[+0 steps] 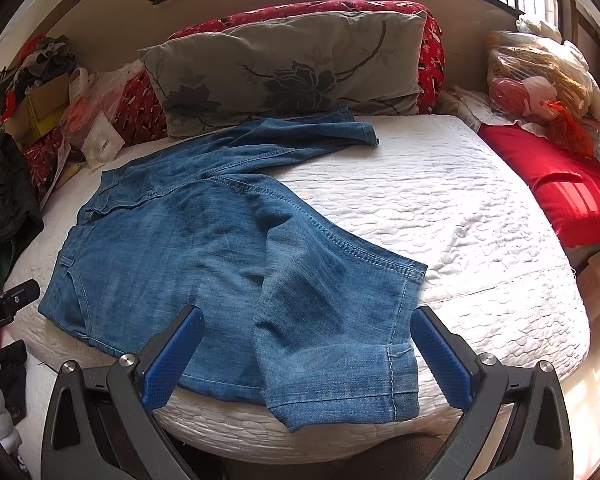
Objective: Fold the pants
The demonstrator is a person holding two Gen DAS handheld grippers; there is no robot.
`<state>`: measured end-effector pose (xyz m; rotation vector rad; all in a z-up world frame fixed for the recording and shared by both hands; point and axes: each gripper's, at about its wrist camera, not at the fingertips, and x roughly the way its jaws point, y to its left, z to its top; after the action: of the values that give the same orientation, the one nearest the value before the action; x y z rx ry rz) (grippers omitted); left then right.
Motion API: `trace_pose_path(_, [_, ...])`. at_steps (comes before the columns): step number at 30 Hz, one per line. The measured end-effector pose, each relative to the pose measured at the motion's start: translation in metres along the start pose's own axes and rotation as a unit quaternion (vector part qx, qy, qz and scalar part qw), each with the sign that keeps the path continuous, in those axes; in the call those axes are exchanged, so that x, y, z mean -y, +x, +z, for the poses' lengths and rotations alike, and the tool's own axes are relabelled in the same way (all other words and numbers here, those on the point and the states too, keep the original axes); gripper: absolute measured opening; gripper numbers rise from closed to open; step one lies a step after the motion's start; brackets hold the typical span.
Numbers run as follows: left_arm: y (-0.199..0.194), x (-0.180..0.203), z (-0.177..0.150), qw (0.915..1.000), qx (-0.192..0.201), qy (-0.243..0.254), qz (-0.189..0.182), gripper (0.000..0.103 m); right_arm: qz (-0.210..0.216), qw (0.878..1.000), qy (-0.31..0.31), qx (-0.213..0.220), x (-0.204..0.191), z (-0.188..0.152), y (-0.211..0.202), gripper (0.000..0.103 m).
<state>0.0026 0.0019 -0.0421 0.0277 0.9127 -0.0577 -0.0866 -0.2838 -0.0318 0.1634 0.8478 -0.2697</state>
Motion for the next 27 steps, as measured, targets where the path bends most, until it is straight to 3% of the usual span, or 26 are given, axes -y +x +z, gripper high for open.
trace_pose_path(27, [0.010,-0.006,0.016,0.9995,-0.026,-0.015,-0.007,0.103,-0.013,1.000,0.011,-0.003,0.014,0.005,-0.003,0.103])
